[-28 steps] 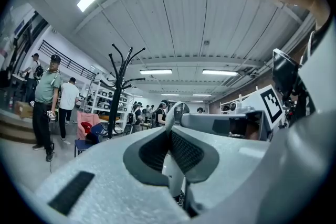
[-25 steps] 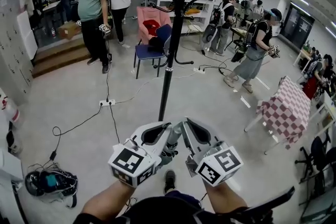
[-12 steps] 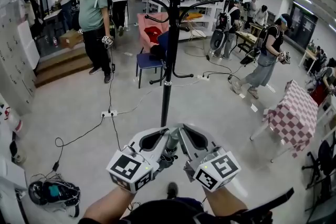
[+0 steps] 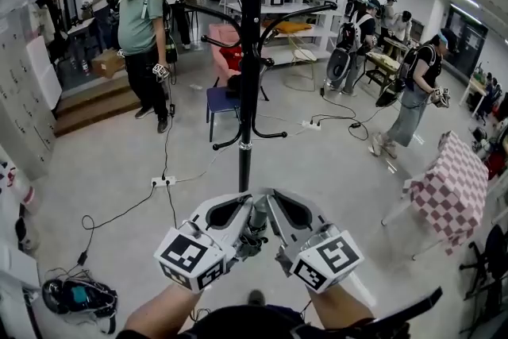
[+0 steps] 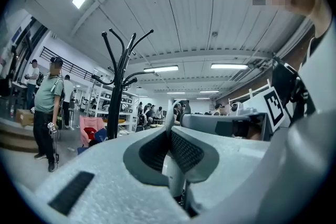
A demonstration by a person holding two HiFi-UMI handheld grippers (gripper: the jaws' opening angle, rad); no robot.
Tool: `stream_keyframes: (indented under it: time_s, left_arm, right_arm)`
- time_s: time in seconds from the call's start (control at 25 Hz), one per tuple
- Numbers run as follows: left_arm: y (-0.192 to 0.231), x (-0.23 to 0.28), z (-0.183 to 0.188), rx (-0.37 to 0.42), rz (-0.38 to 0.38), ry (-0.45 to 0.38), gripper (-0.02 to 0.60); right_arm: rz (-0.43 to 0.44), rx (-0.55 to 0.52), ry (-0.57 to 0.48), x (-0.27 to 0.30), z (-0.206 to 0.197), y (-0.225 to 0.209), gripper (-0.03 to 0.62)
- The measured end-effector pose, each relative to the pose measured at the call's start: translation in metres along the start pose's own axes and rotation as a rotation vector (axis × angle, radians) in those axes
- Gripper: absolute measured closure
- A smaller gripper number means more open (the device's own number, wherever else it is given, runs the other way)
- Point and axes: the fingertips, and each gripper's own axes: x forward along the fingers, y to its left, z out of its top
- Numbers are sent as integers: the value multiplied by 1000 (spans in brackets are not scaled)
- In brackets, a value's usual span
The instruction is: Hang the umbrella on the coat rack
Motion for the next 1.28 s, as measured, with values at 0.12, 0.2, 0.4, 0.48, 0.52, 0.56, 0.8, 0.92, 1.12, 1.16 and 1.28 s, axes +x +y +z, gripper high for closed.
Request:
stream_keyframes:
  time_s: [0.12,0.2,0.4,0.48,0.52,0.56,0.8,0.92,1.12,1.16,1.28]
  left_arm:
    - [7,23,3,7,12,-2,572]
    - [11,36,4,6,21,-3,572]
    - [20,61,9,12,40,-10,572]
    - [23,70,10,21,42,-11,572]
    - [24,74,10,28,41,-11,572]
    - [24,77,11,31,42,-11,572]
    - [28,89,22,27,59,-9,572]
    - [32,94,32,40,47,-14,572]
    - [41,101,44,47,43,-22,572]
    - [43,102,46,46,43,-25,572]
    - [49,107,52,54,31,-35,572]
  right_arm:
    - [20,-3,-3,8,4,-23,586]
    - [32,-10,-3,13,6,-35,586]
    - [62,-18,-5,24,11,-61,586]
    - [66,-12,-13,26,12,-71,586]
    - [69,-9,-18,27,13,-75,586]
    - [73,-7,-21,29,14,-78,586]
    - [102,-5,-36,37,25,-87,586]
    - [107,-10,-54,42,33,-91,586]
    - [108,-22,-68,54,43,-94,585]
    - [108,-25,-72,57,45,-95,586]
    - [104,-36,-80,65,50,-100,586]
